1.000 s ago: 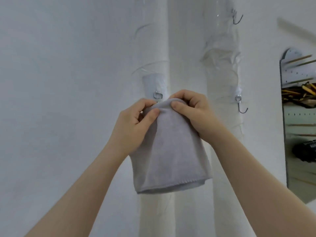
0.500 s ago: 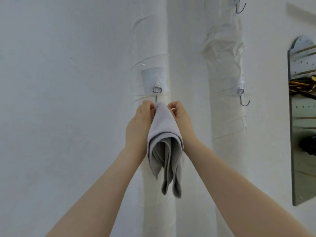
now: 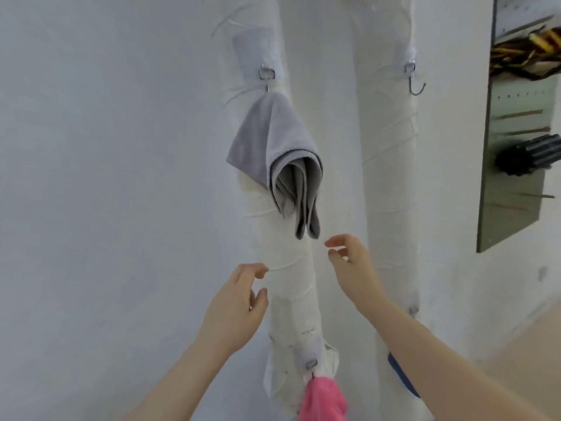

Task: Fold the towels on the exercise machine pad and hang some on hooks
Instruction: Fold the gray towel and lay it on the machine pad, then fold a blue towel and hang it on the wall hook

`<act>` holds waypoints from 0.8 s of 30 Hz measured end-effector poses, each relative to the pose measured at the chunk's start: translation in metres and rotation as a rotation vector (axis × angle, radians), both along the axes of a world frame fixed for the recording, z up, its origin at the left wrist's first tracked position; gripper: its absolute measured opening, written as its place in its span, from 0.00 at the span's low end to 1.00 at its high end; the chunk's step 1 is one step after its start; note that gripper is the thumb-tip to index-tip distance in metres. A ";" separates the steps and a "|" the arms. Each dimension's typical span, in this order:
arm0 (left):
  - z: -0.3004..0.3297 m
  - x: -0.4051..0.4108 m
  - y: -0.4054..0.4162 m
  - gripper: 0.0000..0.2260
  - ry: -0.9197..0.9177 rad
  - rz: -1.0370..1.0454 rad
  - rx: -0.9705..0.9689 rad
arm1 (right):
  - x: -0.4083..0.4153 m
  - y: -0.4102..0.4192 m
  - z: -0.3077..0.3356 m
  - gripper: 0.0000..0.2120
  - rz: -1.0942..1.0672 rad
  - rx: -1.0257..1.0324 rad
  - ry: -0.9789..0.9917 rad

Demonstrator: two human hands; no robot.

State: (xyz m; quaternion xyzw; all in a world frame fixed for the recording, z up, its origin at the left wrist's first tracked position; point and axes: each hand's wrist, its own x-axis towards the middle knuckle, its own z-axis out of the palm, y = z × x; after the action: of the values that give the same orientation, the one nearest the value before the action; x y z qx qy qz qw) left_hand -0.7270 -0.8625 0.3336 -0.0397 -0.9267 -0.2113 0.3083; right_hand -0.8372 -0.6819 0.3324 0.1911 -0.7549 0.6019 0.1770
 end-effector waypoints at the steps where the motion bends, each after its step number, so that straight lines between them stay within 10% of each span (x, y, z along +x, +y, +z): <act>1: -0.011 -0.002 0.000 0.14 -0.082 0.000 0.014 | 0.000 0.004 -0.014 0.09 0.006 0.059 -0.051; 13: -0.100 -0.018 0.018 0.11 -0.467 -0.136 0.106 | 0.028 0.031 -0.130 0.09 0.007 0.355 -0.452; 24: -0.204 0.081 0.071 0.10 -0.773 -0.503 0.214 | 0.244 0.090 -0.232 0.09 -0.251 0.312 -0.843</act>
State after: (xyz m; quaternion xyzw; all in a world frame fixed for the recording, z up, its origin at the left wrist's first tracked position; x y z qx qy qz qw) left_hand -0.6461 -0.7914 0.1292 -0.1492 -0.9081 -0.3731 -0.1176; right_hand -0.5934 -0.5923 0.1001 -0.1388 -0.8597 0.4803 -0.1047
